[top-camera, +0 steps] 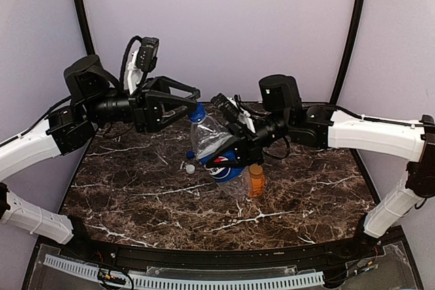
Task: Unscrew the bottle caps
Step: Unscrew the bottle cap from the plastic bottle.
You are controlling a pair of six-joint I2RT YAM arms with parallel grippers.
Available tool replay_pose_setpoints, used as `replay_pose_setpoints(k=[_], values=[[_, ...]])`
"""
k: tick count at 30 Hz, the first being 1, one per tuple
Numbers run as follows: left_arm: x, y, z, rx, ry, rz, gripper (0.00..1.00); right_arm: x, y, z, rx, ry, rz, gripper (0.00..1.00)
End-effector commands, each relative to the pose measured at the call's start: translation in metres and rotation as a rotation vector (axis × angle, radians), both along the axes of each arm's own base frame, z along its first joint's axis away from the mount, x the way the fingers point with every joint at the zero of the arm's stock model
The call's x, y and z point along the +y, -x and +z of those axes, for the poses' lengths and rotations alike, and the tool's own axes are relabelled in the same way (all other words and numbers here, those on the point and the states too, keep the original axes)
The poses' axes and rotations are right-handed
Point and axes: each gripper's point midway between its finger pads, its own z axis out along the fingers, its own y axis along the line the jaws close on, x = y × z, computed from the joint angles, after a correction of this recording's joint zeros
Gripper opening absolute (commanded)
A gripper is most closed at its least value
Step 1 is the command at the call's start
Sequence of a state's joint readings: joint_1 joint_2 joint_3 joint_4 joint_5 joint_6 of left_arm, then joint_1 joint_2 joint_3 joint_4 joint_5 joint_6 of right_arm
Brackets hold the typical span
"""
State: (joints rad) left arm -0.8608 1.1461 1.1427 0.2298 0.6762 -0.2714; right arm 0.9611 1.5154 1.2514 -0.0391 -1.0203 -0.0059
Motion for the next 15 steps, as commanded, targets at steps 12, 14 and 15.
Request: replay_pose_setpoints(k=[12, 14, 15], values=[[-0.009, 0.011, -0.004, 0.006, -0.007, -0.13, 0.34, 0.003, 0.004, 0.014, -0.001, -0.049, 0.071, 0.06], [-0.01, 0.009, -0.005, 0.011, -0.007, -0.119, 0.29, 0.004, 0.002, 0.012, -0.001, -0.044, 0.063, 0.06], [-0.01, 0.009, -0.005, 0.013, -0.006, -0.117, 0.26, 0.004, 0.002, 0.012, -0.001, -0.043, 0.06, 0.06]])
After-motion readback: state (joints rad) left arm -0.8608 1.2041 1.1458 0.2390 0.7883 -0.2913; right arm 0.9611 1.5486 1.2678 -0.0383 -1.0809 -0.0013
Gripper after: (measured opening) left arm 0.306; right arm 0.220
